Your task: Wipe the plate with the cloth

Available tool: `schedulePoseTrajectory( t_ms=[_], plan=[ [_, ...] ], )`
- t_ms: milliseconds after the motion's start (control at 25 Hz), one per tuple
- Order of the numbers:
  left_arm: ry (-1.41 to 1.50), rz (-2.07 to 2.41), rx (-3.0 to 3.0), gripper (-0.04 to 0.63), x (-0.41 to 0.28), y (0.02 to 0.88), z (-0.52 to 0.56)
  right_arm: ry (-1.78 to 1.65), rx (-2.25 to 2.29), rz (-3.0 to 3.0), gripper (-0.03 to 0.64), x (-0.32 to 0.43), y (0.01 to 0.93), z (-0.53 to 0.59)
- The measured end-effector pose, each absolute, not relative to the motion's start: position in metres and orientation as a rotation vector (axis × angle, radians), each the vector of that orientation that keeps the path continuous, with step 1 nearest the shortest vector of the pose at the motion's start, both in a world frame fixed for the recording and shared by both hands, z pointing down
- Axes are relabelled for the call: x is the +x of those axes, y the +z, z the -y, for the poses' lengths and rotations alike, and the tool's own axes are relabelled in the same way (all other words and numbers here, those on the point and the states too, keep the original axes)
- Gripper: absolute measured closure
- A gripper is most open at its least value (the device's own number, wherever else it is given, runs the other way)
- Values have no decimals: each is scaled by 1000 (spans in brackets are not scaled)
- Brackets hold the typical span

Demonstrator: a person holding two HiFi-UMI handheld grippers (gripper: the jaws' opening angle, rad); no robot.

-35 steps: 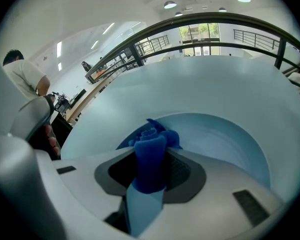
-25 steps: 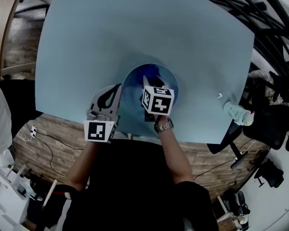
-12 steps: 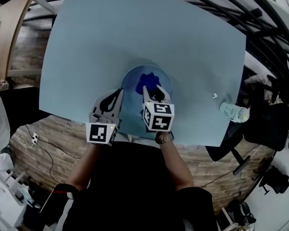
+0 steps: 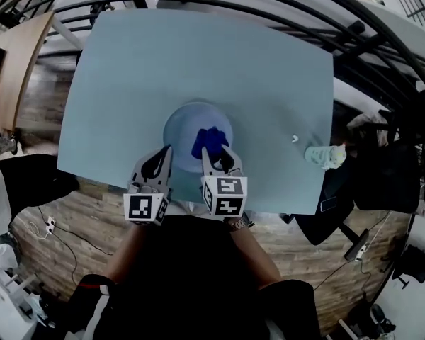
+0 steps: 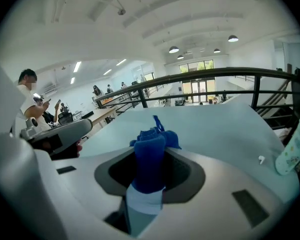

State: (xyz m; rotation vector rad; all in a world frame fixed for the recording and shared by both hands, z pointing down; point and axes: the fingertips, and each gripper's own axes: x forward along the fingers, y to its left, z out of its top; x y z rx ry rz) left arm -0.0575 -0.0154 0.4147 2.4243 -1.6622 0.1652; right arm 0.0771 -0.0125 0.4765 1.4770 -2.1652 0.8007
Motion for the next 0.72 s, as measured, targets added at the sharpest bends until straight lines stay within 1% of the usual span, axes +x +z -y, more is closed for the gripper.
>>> schedulePoseTrajectory(
  t_ms=[280,480,720],
  plan=[
    [119,1694,2473,594,-36,375,-11,721,1543,2240,497,95,426,-15],
    [29,1707,2522,595,-25,341,-20,611,1604,2295,497,101,396,-29],
    [-5,1718,2593,595,-15,316,-35,425,1714,2367,497,109,349,-38]
  ],
)
